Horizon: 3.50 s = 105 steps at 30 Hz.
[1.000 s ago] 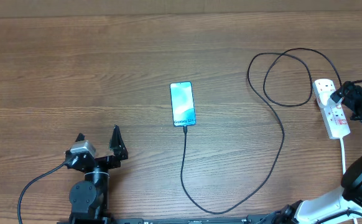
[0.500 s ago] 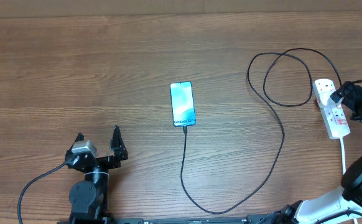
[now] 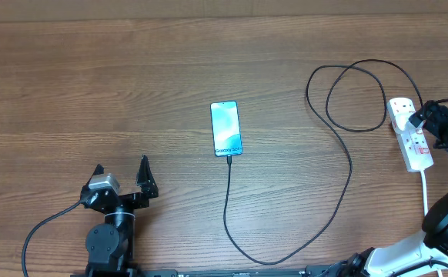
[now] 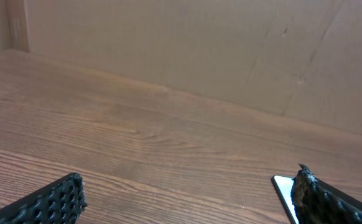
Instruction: Plug charger to phone and switch on socket
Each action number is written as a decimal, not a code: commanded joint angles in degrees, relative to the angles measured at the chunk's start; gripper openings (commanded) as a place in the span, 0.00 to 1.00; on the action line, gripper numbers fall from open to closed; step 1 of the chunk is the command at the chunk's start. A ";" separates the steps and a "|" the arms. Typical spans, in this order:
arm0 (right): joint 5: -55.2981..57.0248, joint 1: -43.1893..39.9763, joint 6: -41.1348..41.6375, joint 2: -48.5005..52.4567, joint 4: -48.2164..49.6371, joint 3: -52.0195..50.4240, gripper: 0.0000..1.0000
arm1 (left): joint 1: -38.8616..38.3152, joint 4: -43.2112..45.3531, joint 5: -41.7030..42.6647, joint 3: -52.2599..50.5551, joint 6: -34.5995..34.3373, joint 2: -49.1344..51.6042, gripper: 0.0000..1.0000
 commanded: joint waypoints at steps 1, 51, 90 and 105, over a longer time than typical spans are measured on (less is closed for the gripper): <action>-0.04 0.20 -0.46 -1.01 0.22 -0.31 1.00 | 0.00 -0.09 0.22 -0.20 1.05 -0.61 1.00; -0.04 0.20 -0.46 -23.71 0.17 -0.31 1.00 | 0.00 -0.09 0.22 -0.20 1.05 -0.61 1.00; -0.02 36.94 -0.46 -24.00 0.17 -0.31 1.00 | 0.00 -0.09 0.20 -0.20 1.05 -0.61 1.00; 4.28 36.96 -0.46 -24.46 -3.52 -0.31 1.00 | 0.00 -0.09 0.22 -0.20 1.05 -0.61 1.00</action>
